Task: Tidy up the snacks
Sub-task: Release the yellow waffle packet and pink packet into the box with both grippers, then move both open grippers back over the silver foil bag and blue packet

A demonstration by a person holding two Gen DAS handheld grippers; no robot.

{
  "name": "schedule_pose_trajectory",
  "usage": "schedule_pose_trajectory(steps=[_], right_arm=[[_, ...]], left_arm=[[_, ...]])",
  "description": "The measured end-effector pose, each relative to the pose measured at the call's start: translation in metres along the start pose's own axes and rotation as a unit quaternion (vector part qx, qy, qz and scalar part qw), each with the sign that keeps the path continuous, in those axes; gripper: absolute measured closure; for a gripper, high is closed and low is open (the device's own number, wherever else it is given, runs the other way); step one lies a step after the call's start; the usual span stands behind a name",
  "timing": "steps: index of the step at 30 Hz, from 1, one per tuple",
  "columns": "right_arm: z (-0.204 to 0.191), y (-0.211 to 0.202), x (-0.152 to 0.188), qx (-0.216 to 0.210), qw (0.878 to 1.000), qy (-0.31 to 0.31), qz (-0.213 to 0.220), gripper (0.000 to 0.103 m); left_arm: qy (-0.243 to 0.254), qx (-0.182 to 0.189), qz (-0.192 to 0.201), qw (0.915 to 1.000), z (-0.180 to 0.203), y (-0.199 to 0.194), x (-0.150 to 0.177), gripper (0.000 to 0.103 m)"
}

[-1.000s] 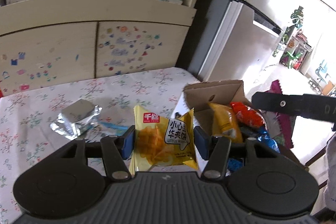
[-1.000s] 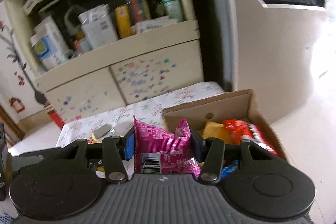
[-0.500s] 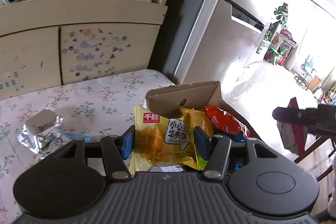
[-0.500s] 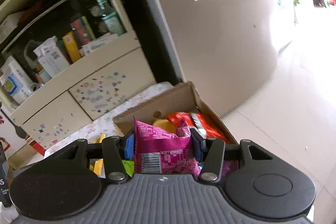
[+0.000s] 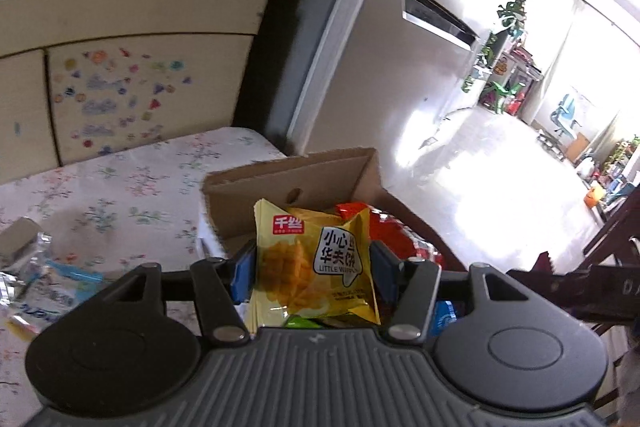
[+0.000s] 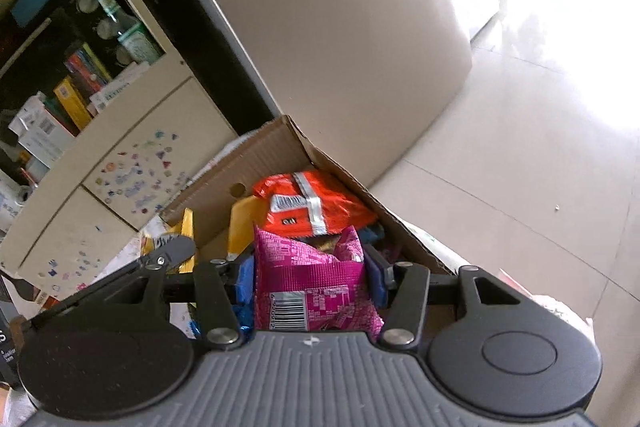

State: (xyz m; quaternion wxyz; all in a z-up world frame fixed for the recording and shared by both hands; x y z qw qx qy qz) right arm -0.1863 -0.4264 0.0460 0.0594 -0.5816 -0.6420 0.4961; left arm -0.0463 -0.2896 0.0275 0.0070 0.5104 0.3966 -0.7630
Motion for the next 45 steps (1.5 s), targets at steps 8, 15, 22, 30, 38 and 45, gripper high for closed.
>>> schedule_pose_trajectory(steps=[8,15,22,30,38,45], right_arm=[[-0.005,0.001,-0.001,-0.007,1.0,0.004,0.006,0.028],[-0.011,0.006,0.001,-0.007,1.0,-0.006,0.004,0.025],[-0.018,0.011,0.003,-0.009,1.0,-0.018,0.003,0.025],[-0.047,0.014,0.015,-0.042,0.997,-0.066,-0.006,0.025],[-0.082,0.016,0.036,-0.083,0.989,-0.121,-0.026,0.023],[-0.106,0.019,0.056,-0.103,0.981,-0.162,-0.041,0.023]], left_arm=[[0.006,0.012,0.017,0.9998,0.014,-0.003,-0.003,0.017],[-0.01,0.01,0.036,0.9992,0.006,-0.017,-0.013,0.014],[-0.02,0.003,0.045,0.9988,-0.004,-0.029,-0.019,0.013],[-0.034,-0.039,0.032,0.9981,-0.038,-0.047,-0.018,0.01],[-0.046,-0.107,0.024,0.9929,-0.089,-0.078,-0.018,0.01],[-0.071,-0.148,0.027,0.9861,-0.13,-0.107,-0.015,0.009]])
Point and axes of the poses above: each gripper's, at about its wrist camera, not at the fingertips, and y roughly the way its jaws point, z to its right, x to its underside, the point moved 8 cm from there along y, roughly the way its jaws point, and after that the axes turned 12 degrees about y, right-handed, at the moved point
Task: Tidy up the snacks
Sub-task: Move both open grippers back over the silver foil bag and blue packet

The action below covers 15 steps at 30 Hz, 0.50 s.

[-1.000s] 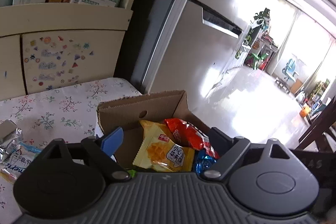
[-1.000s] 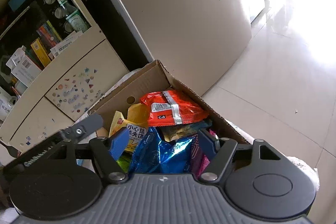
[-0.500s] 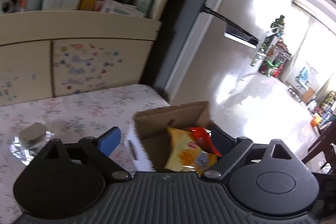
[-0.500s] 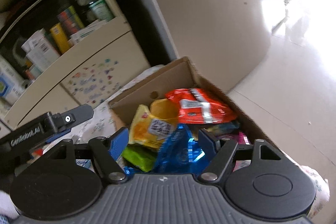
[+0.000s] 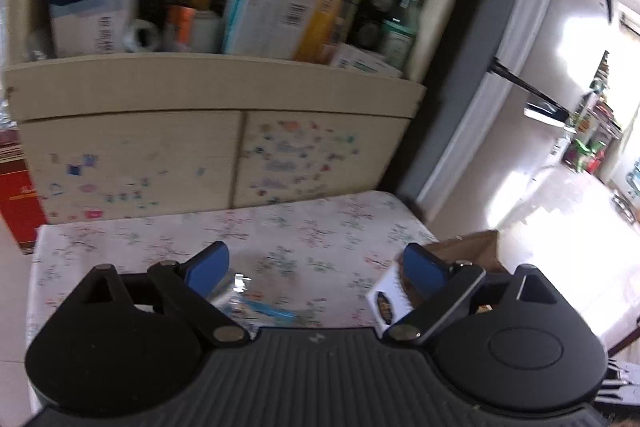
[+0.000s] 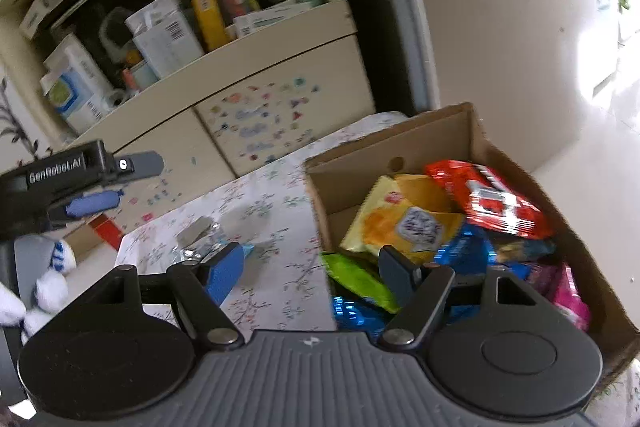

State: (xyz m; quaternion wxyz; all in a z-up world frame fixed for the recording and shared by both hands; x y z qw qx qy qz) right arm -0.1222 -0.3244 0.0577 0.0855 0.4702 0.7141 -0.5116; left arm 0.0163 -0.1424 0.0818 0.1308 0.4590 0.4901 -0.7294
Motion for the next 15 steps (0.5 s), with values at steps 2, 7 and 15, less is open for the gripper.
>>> schedule_pose_trajectory(steps=[2,7,15], right_arm=[[-0.008,0.002,0.004,-0.004,1.0,-0.015,-0.004,0.021],[-0.028,0.009,0.013,-0.023,0.998,-0.047,-0.017,0.018],[-0.052,0.027,0.032,-0.041,0.994,-0.08,-0.059,0.018]], left_arm=[[-0.005,-0.009,-0.001,0.9999,-0.011,-0.003,0.0,0.008],[-0.015,-0.034,-0.012,0.9992,-0.042,-0.002,0.005,0.007],[-0.042,-0.044,-0.04,0.9973,-0.079,0.036,0.021,0.007]])
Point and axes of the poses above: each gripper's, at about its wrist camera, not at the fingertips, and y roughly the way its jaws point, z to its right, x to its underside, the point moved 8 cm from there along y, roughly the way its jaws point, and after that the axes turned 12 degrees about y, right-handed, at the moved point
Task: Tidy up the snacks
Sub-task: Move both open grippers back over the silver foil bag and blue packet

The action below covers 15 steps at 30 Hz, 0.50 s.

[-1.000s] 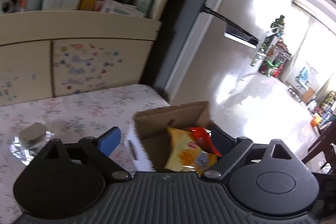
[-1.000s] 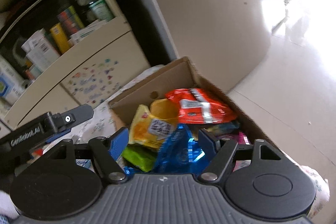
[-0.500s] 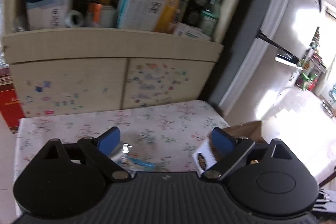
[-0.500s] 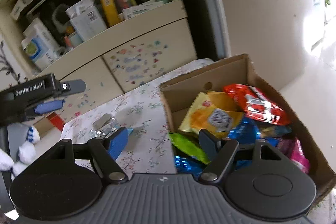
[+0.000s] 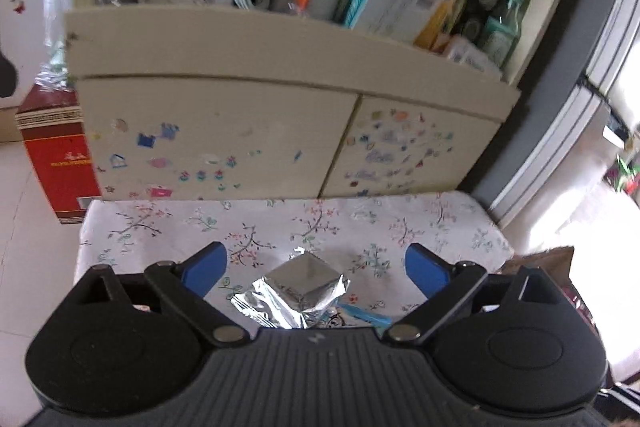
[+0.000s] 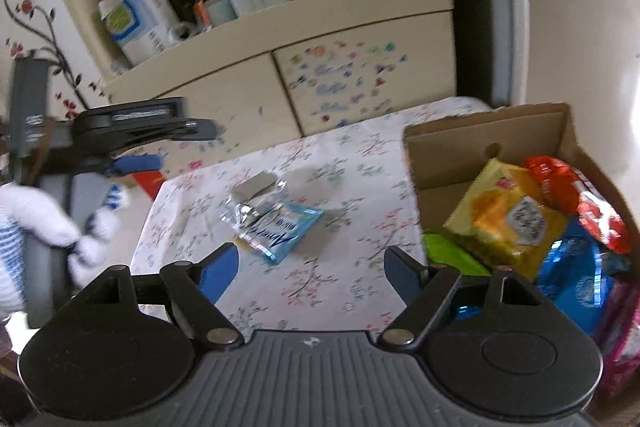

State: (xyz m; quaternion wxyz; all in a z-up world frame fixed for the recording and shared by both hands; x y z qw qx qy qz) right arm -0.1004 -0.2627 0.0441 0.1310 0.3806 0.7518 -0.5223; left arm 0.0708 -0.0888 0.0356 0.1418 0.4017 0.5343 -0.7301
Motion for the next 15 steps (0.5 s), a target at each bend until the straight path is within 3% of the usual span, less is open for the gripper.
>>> schedule_pose_trajectory(steps=[4,10,15], right_arm=[[-0.006,0.003,0.003,-0.001,1.0,-0.009,-0.009,0.018],[-0.004,0.005,0.004,0.003,1.0,-0.008,-0.015,0.018],[-0.003,0.012,0.004,0.001,1.0,0.006,-0.027,0.018]], left_arm=[[0.029,0.019,-0.026,0.9991,0.007,0.032,0.011,0.008],[0.105,0.017,-0.053,0.993,0.017,0.07,0.025,0.008],[0.108,0.019,-0.064,0.9919,0.012,0.093,0.029,0.008]])
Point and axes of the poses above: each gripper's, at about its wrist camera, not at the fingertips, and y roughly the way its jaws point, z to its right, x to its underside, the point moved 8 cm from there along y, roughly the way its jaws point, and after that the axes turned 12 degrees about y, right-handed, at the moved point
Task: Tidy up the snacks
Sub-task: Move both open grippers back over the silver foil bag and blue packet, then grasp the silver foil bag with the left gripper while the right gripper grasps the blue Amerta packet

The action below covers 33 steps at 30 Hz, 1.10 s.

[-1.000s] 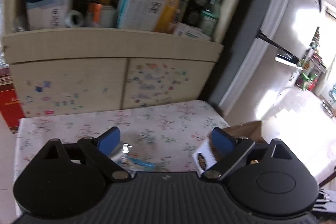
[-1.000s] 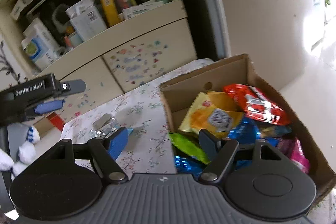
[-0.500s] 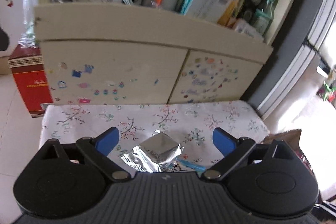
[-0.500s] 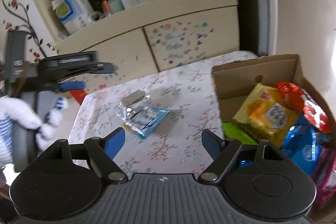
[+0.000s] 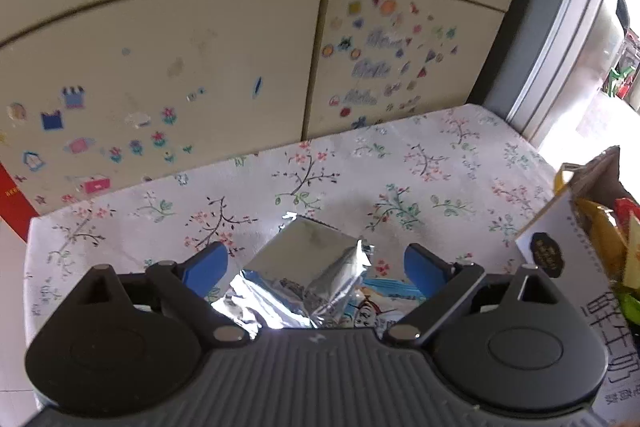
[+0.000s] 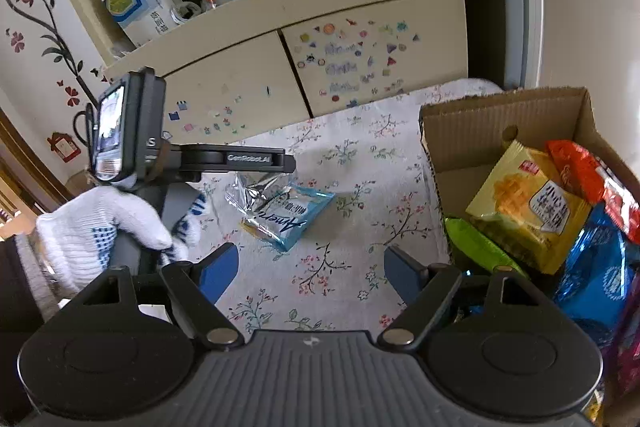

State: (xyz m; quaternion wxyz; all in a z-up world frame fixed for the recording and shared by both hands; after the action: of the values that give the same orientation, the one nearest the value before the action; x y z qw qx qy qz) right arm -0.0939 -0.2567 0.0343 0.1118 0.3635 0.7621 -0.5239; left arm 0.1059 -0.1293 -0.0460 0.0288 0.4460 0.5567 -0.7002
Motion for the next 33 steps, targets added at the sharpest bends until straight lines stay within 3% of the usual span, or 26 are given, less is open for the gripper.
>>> schedule_pose_trajectory(steps=[3,6,9,11,17,26,30,33], right_arm=[[0.001,0.008,0.001,-0.005,1.0,0.018,-0.014,0.018],[0.002,0.016,0.002,-0.007,0.999,0.032,-0.027,0.018],[0.001,0.027,0.003,-0.007,0.999,0.035,-0.041,0.018],[0.001,0.036,0.003,-0.005,0.998,0.04,-0.05,0.018],[-0.003,0.067,0.001,-0.001,0.996,0.055,-0.065,0.018],[-0.005,0.11,-0.006,0.02,0.994,0.086,-0.066,0.018],[-0.009,0.124,-0.007,0.03,0.993,0.092,-0.064,0.018],[-0.015,0.131,-0.008,0.046,0.994,0.08,-0.053,0.013]], left_arm=[[0.001,0.002,-0.003,1.0,-0.002,0.01,0.0,0.01],[-0.005,-0.002,-0.015,0.9999,-0.005,0.018,0.003,0.018],[-0.032,0.003,-0.015,0.9994,-0.012,0.02,0.01,0.027],[-0.036,-0.007,-0.019,0.9991,-0.017,0.018,0.015,0.041],[-0.08,-0.035,-0.025,0.9958,-0.044,0.003,0.034,0.043],[-0.09,-0.066,-0.044,0.9928,-0.074,-0.025,0.065,0.043],[-0.072,-0.073,-0.042,0.9939,-0.076,-0.033,0.068,0.043],[-0.064,-0.075,-0.039,0.9944,-0.076,-0.038,0.071,0.043]])
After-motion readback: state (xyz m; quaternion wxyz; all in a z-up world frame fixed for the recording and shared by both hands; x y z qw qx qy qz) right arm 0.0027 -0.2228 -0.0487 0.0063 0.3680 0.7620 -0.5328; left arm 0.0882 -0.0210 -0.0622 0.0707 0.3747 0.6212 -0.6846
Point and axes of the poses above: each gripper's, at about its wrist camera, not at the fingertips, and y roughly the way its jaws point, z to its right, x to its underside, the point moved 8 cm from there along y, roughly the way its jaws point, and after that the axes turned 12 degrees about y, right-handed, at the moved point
